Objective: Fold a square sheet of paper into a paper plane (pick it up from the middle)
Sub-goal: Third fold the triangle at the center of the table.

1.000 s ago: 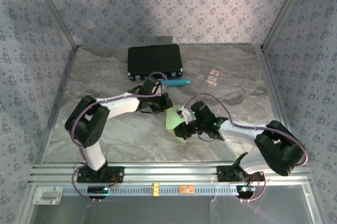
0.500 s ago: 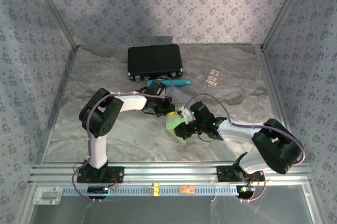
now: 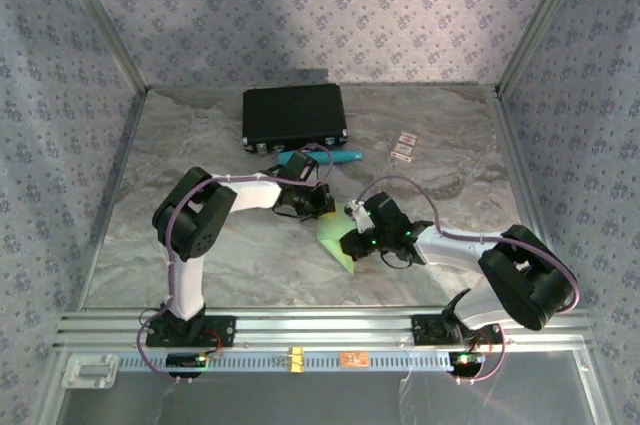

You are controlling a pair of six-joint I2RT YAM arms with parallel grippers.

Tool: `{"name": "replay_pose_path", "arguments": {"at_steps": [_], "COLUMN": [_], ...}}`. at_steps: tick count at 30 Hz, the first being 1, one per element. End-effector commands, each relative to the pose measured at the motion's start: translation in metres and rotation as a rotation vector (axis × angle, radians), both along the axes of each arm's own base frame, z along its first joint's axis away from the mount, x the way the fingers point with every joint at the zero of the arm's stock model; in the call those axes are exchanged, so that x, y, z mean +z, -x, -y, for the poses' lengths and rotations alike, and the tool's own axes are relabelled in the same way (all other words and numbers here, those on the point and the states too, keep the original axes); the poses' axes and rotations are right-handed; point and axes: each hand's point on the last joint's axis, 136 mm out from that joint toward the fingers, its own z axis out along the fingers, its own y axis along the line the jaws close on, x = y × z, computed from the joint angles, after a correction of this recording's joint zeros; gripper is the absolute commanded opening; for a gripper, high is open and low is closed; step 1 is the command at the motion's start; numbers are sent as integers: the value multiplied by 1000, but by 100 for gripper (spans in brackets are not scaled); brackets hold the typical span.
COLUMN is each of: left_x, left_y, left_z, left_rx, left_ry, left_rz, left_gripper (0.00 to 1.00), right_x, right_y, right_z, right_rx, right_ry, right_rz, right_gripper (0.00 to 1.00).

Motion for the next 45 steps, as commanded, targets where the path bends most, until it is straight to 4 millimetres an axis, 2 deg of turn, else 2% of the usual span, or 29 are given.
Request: {"name": "replay_pose_path", "arguments": {"at_steps": [1, 11, 22, 35, 45], "left_x": [-27, -26, -26, -27, -30], "left_y": [15, 14, 15, 15, 16], "left_z": [-11, -11, -10, -9, -9], "left_rx": [-7, -4, -4, -1, 2], "left_ry": [-93, -89, -89, -82, -79], "left_rz": [-65, -64, -67, -70, -76], "left_gripper": [4, 4, 4, 4, 4], "right_x": [-8, -11, -10, -16, -23], "right_y": [-9, -11, -18, -13, -14], "right_z": [16, 20, 15, 22, 21], "right_rx": [-60, -84, -89, -105, -115], "right_ry": [89, 113, 115, 160, 158], "right_rz": [13, 17, 15, 3, -8], "right_gripper": [1, 1, 1, 1, 2]}}
